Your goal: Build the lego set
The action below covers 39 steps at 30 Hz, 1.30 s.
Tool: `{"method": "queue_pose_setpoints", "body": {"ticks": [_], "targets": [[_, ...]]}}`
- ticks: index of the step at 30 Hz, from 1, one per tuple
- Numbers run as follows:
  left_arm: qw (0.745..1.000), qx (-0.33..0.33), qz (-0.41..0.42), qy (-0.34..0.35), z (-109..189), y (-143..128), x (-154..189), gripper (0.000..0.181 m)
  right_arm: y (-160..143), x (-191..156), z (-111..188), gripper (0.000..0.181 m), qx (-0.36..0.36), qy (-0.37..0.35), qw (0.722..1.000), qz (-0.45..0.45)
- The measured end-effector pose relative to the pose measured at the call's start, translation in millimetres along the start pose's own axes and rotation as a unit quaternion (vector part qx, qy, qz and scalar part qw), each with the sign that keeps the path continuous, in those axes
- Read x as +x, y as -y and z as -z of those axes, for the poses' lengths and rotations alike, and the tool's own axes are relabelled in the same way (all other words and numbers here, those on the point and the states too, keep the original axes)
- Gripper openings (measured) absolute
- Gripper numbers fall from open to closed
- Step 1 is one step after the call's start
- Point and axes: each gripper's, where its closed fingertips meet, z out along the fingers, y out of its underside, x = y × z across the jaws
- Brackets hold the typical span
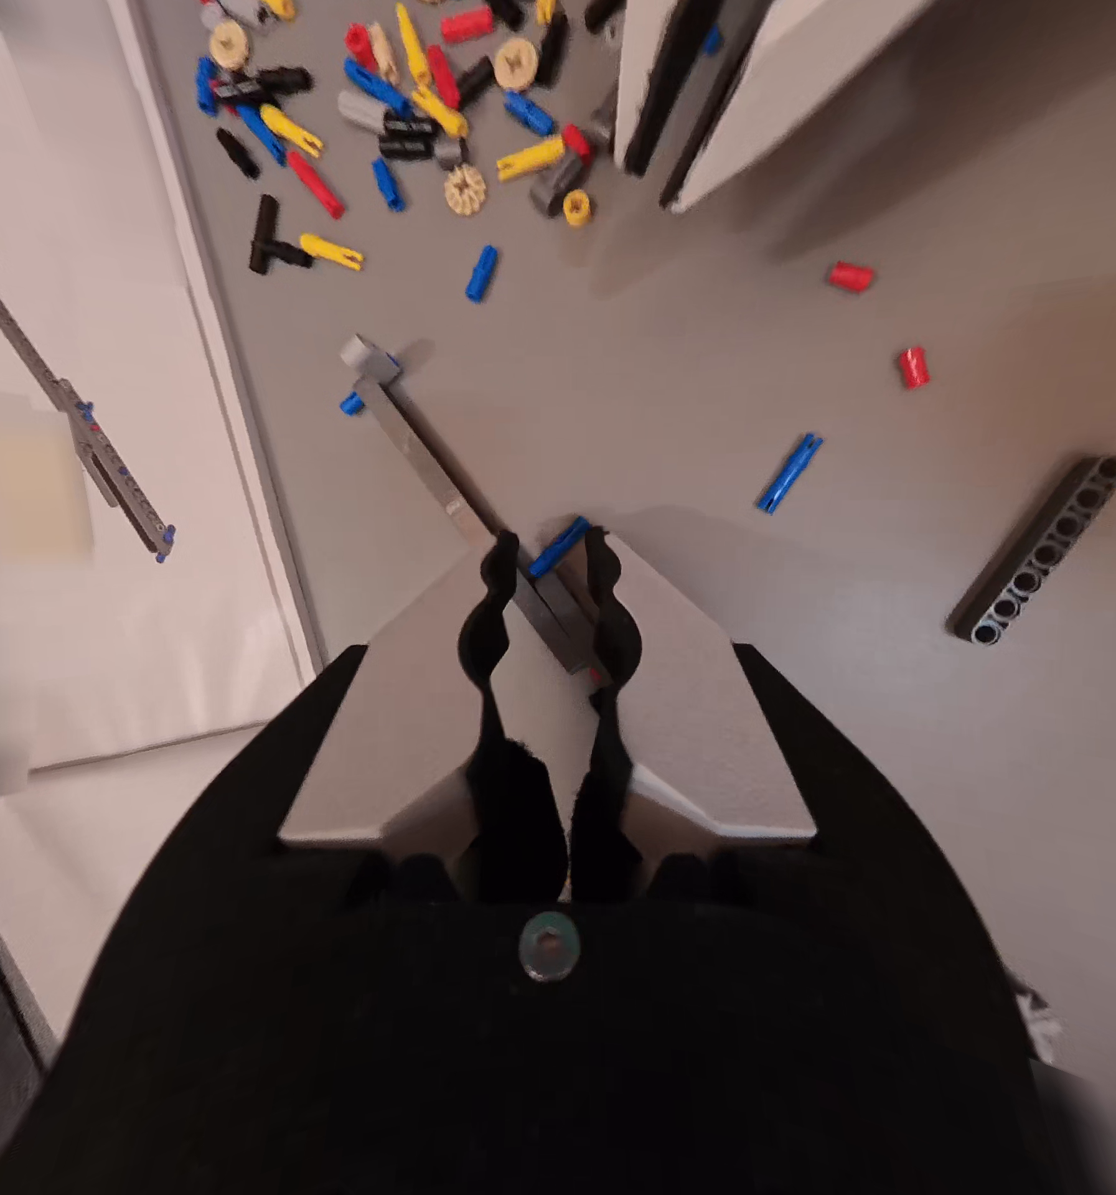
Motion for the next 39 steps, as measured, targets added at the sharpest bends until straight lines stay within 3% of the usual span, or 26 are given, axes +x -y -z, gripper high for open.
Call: {"method": "queue_pose_setpoints", "body": {"ticks": [6,10,13,16,20,25,28,39], "targets": [[0.998,-0.037,0.005,-0.056,-6.5,-6.1,4.9,0.009,-0.2,-0.6,-0.2,0.008,-0.001,0.004,1.000,-0.001],[0.998,-0.026,0.014,-0.049,-9.3,-3.1,0.6,0.003,0.5,0.4,0.3,0.009,0.002,0.005,1.000,-0.007],[0.997,0.030,0.045,-0.050,-6.4,8.2,2.3,0.003,2.6,0.3,1.6,0.010,0.010,0.008,1.000,-0.011],[0.986,0.128,0.087,-0.055,8.5,31.0,7.9,0.003,4.6,-4.8,1.9,0.011,0.016,0.025,0.999,-0.017],[0.974,0.219,0.061,0.008,28.3,51.4,19.8,0.004,16.2,-13.9,7.2,0.013,0.045,0.073,0.994,-0.062],[0.966,0.211,-0.027,0.149,37.4,53.2,19.2,0.003,36.2,-16.2,18.6,0.017,0.101,0.116,0.980,-0.128],[0.949,0.211,-0.077,0.221,43.5,59.5,17.1,0.003,37.4,-21.6,16.7,0.020,0.097,0.154,0.968,-0.174],[0.927,0.236,-0.117,0.266,55.1,75.3,22.4,0.003,34.1,-28.4,6.4,0.012,0.076,0.163,0.964,-0.197]]}}
